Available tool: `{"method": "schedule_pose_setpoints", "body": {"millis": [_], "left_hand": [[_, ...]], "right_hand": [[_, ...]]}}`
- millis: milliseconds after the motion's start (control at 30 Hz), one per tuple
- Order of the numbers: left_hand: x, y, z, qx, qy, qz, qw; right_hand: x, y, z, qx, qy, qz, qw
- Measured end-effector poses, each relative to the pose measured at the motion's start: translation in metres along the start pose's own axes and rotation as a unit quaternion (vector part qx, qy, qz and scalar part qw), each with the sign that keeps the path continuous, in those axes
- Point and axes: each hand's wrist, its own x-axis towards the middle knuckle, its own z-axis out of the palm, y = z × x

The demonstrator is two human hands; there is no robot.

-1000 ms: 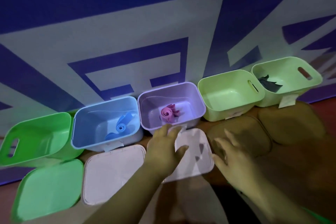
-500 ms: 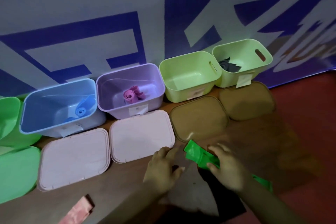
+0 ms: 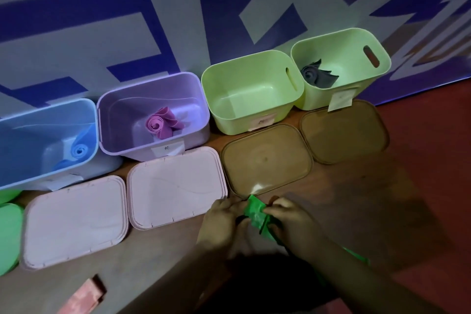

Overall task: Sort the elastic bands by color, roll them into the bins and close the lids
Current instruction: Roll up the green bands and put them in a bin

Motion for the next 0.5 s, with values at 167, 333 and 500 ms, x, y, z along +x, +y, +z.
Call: {"method": "schedule_pose_setpoints", "body": {"millis": [167,333,500], "left_hand": [[0.002,0.000,0.000,0.003,0.018,0.025,1.000],[-0.001,0.003,0.001,-0.040,0.030,0.028,0.998],[-0.014,0.031,-0.010,-0.178,0.045,0.007,0.983]], "right_hand": [[0.009,0.006,-0.009,-0.028,-0.001,-0.045,0.999],[0.004,0.003,-0.030,0.049,-0.010,-0.032,0.998],[-0.010,-0.011,-0.059,0.099,-0.035,0.040,0.994]]}}
